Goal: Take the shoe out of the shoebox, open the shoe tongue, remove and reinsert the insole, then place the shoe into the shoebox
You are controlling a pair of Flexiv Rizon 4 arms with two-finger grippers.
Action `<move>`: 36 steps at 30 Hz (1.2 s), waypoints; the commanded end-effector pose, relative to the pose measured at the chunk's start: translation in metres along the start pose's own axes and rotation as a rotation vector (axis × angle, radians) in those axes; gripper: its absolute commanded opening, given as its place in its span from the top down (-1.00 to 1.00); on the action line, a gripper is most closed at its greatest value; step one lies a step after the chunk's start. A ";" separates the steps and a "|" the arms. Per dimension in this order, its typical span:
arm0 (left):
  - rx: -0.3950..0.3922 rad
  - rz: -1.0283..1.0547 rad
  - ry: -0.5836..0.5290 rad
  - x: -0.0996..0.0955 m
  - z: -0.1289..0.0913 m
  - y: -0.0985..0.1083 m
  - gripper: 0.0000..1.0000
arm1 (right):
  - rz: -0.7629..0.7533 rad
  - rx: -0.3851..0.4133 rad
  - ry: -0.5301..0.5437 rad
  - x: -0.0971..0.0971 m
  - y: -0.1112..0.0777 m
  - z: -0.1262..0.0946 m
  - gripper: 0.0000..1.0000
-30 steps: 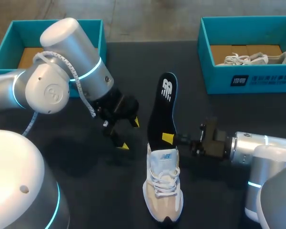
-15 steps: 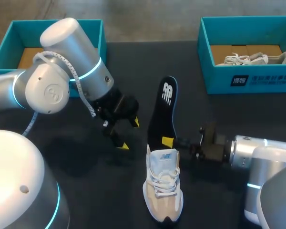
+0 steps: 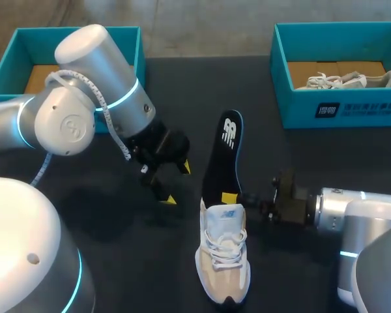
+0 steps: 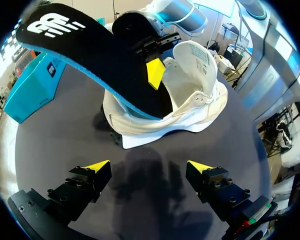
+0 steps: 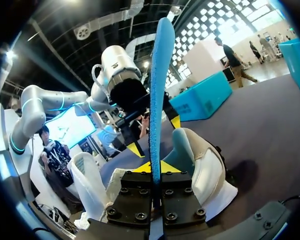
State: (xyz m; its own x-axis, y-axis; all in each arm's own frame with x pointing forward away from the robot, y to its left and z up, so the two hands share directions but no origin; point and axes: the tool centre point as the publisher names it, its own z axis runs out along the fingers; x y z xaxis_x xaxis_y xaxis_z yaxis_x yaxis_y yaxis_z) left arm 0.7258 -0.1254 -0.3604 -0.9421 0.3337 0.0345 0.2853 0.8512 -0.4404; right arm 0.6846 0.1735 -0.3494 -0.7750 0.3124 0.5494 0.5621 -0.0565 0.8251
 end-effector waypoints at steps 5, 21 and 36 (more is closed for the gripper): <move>0.000 0.000 -0.001 0.001 0.001 0.000 -1.00 | 0.024 0.044 0.024 0.000 -0.015 0.003 1.00; 0.000 0.000 -0.001 0.001 0.001 0.000 -1.00 | 0.046 0.069 0.037 0.010 -0.034 0.002 1.00; 0.000 0.000 -0.001 0.001 0.001 0.000 -1.00 | 0.034 0.081 0.063 0.014 -0.021 0.007 0.73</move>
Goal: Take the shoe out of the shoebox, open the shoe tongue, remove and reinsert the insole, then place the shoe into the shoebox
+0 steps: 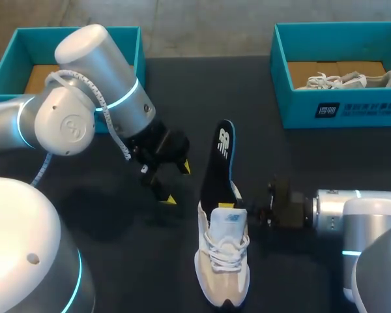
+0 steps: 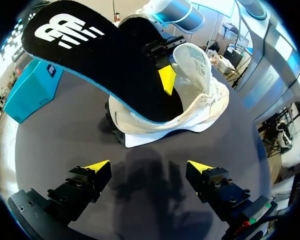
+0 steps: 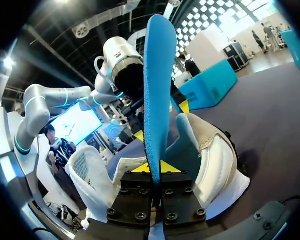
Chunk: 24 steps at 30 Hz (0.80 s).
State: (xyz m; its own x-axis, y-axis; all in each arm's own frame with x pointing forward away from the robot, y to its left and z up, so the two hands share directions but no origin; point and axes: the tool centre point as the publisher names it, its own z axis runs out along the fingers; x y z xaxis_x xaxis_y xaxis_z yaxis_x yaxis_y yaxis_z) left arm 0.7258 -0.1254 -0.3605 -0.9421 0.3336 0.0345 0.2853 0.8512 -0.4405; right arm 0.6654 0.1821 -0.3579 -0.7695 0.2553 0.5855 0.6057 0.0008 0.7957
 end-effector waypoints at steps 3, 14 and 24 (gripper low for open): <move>0.000 0.001 -0.001 0.001 0.001 0.000 -1.00 | -0.004 0.015 0.006 0.001 0.000 0.004 0.66; 0.000 0.001 -0.001 0.001 0.001 0.000 -1.00 | -0.034 0.020 0.001 0.003 0.011 0.003 0.55; 0.000 0.001 -0.001 0.001 0.001 0.000 -1.00 | -0.054 0.046 -0.010 0.001 0.022 0.004 0.31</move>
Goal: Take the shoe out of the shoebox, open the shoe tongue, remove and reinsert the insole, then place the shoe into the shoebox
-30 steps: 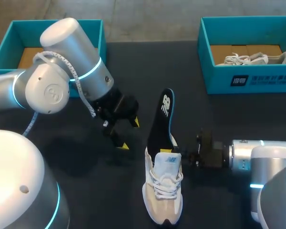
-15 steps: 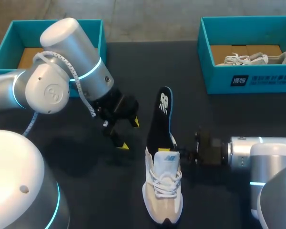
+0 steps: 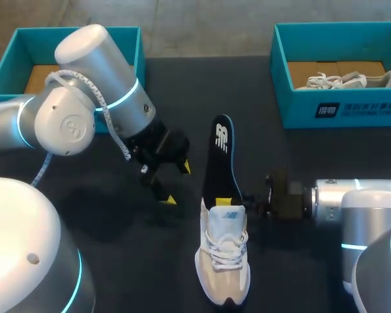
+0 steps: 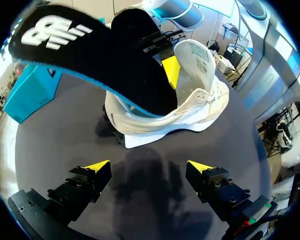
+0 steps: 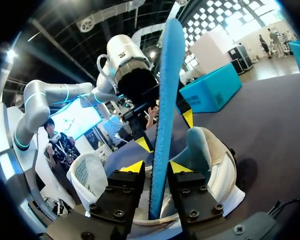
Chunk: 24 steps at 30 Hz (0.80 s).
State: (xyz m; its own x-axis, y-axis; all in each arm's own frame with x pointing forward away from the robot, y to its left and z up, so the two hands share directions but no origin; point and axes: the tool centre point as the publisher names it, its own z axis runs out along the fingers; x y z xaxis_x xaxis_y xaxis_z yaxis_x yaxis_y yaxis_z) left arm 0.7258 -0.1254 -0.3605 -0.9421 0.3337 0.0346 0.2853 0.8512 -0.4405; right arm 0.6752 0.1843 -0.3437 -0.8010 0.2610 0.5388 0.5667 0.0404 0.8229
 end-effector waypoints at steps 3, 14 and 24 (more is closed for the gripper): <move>0.000 0.000 -0.001 0.001 0.001 0.000 -1.00 | -0.001 0.024 -0.005 -0.002 0.008 0.002 0.27; 0.000 0.000 -0.001 0.001 0.001 0.000 -1.00 | -0.008 0.033 -0.019 -0.005 0.015 -0.002 0.19; 0.000 0.000 -0.001 0.001 0.001 0.000 -1.00 | -0.010 0.054 -0.041 -0.008 0.023 0.002 0.48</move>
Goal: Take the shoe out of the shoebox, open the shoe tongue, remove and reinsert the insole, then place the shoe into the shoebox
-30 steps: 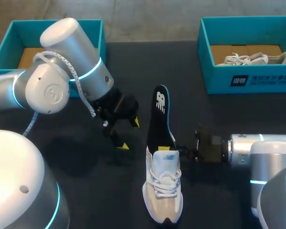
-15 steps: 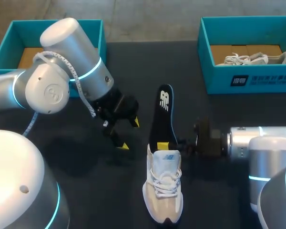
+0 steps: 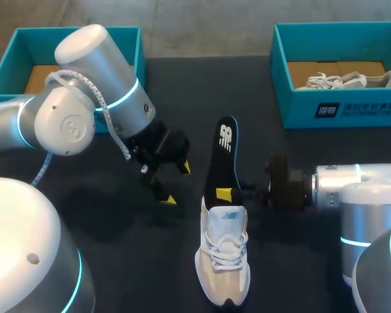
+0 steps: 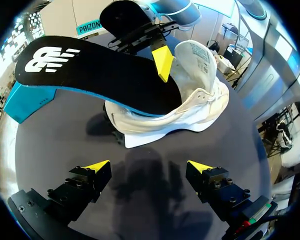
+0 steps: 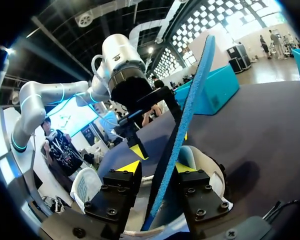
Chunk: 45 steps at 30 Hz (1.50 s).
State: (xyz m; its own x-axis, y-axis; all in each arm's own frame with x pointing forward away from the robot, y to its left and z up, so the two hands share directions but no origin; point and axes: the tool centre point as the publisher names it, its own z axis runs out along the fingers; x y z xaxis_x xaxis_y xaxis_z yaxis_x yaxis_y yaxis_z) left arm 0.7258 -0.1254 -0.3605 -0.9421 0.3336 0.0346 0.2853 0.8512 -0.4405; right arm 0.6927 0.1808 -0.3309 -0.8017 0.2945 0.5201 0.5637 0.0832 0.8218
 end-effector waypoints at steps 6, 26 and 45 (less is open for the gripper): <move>0.000 0.000 -0.001 0.001 0.001 0.000 -1.00 | 0.011 0.011 -0.002 -0.003 0.002 0.006 1.00; 0.000 0.000 -0.001 0.001 0.001 0.000 -1.00 | 0.021 -0.032 0.129 -0.005 -0.016 0.003 1.00; 0.000 0.000 -0.001 0.001 0.001 0.000 -1.00 | 0.074 0.046 0.192 0.002 -0.044 0.009 1.00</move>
State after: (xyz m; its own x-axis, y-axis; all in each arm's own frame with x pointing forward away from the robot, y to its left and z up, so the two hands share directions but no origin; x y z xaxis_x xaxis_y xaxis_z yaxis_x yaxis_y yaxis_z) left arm 0.7258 -0.1254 -0.3605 -0.9421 0.3336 0.0346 0.2853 0.8512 -0.4405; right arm 0.6689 0.1819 -0.3635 -0.7812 0.1156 0.6135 0.6235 0.0945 0.7761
